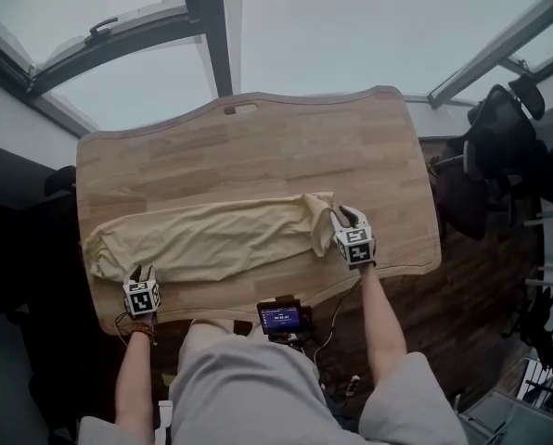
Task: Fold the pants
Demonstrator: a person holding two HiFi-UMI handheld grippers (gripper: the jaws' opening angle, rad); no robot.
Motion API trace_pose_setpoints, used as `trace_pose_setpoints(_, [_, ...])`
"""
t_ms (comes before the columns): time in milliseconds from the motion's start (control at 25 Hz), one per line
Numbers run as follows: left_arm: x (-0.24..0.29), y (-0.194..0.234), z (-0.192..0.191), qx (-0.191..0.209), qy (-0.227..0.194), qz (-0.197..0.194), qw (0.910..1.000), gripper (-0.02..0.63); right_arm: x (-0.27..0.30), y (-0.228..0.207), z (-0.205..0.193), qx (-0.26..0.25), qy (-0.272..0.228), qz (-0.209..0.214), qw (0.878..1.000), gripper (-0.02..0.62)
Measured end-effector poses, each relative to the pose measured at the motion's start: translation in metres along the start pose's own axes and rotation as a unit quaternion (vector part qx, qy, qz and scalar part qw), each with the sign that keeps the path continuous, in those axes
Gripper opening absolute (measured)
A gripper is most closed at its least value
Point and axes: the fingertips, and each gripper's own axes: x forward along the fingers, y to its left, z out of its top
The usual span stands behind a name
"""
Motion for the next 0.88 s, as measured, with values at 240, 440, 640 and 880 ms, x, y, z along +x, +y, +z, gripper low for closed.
trace_pose_setpoints(240, [-0.029,0.068,-0.026,-0.066,-0.005,0.043,0.9969,0.160,-0.037,-0.124,-0.038,0.132,0.015,-0.166,0.977,0.089])
trace_pose_setpoints(440, [-0.026,0.126,-0.056,-0.147,0.001,0.060,0.9873,0.160,-0.043,-0.034,-0.039,0.067,-0.002,-0.088,0.994,0.086])
trace_pose_setpoints(640, [-0.018,0.184,-0.082,-0.255,-0.012,0.057,0.9651,0.161,-0.033,0.060,-0.038,0.036,0.030,-0.062,0.997,0.081])
trace_pose_setpoints(880, [0.014,0.234,-0.089,-0.434,-0.066,0.026,0.8981,0.222,-0.027,0.114,-0.008,0.042,0.040,-0.059,0.997,0.081])
